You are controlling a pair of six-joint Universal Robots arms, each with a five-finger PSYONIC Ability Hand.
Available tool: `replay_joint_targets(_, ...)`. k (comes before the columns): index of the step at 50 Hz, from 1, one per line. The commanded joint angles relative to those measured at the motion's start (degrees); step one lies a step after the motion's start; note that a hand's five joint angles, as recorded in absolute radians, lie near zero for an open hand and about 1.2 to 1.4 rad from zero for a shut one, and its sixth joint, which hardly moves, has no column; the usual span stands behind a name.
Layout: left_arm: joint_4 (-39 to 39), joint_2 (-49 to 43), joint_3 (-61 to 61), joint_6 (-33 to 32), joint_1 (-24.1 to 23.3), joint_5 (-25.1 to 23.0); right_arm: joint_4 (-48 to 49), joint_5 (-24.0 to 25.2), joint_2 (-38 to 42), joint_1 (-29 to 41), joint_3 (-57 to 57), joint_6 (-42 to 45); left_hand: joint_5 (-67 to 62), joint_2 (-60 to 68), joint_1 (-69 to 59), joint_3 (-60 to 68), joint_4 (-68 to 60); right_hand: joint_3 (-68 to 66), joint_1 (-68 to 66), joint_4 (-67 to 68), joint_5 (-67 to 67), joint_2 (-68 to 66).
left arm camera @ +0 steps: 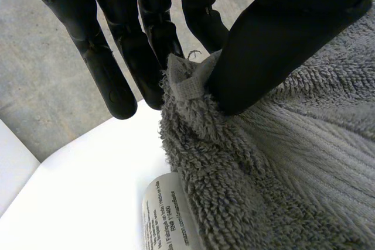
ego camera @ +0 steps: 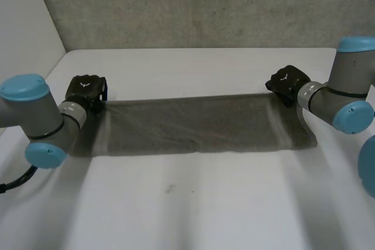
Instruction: Fold the towel.
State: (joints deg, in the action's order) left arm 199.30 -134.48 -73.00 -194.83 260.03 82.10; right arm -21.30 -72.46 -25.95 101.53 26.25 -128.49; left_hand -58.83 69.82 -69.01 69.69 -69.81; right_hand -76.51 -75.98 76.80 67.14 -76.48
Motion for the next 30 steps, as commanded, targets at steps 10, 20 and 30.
replay_joint_targets(10,-2.2,-2.4,6.1,-0.2,-2.3,-0.2,7.2,-4.4,6.5,1.0,-8.4,0.7,55.8,-56.8,56.0,-56.7,56.8,66.5,66.0,-66.8,-67.1,66.5)
replay_joint_targets(20,-4.5,3.1,3.8,0.1,-3.0,-0.3,11.4,-5.9,-3.5,0.9,-6.7,-9.8,58.3,-59.3,58.5,-59.1,59.3,66.5,66.0,-66.8,-67.1,66.5)
replay_joint_targets(30,-5.2,15.8,-8.7,0.6,-2.8,-0.5,11.4,-3.5,-23.3,-1.6,17.6,-15.6,58.1,-59.1,58.3,-59.0,59.1,66.5,66.0,-66.8,-67.1,66.5)
